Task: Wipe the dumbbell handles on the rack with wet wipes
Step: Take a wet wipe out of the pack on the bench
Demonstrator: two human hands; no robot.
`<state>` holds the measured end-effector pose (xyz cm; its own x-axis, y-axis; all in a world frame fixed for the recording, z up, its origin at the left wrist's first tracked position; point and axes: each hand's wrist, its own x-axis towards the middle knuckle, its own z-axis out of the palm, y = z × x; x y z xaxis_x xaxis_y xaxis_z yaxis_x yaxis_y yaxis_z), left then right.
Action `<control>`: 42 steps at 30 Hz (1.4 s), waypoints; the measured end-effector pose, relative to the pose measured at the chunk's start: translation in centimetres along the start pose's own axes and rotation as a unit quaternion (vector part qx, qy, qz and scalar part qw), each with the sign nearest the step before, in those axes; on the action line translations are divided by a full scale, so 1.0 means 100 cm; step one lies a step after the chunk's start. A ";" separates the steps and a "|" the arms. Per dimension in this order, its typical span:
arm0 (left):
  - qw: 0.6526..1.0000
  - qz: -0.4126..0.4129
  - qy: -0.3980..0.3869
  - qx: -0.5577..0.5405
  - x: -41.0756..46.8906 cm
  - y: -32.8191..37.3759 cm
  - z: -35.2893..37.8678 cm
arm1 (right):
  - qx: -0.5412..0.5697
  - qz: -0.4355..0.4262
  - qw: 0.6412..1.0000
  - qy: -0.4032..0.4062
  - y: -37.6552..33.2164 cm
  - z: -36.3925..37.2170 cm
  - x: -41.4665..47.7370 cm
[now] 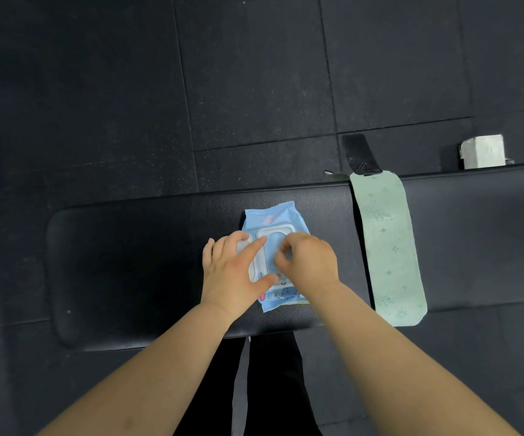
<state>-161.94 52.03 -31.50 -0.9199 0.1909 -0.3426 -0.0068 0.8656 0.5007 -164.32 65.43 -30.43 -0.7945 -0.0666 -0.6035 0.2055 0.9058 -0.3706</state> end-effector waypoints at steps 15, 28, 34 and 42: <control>0.998 0.031 -0.004 0.047 0.005 -0.003 -0.002 | 0.235 0.015 0.970 -0.069 0.013 -0.013 -0.006; 0.993 0.062 0.029 0.092 0.004 -0.009 0.008 | 0.269 0.076 0.959 -0.037 0.007 -0.005 -0.011; 0.993 0.001 -0.081 0.086 0.004 0.006 -0.010 | 0.513 0.096 0.849 -0.081 0.019 -0.019 -0.021; 0.987 -0.024 -0.120 0.106 0.003 0.012 -0.013 | 0.756 0.056 0.652 -0.023 0.035 -0.037 -0.037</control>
<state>-162.74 52.47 -29.94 -0.8012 0.2301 -0.5524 0.0579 0.9486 0.3111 -162.79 70.35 -26.87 -0.7149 -0.0797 -0.6947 0.6173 -0.5385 -0.5735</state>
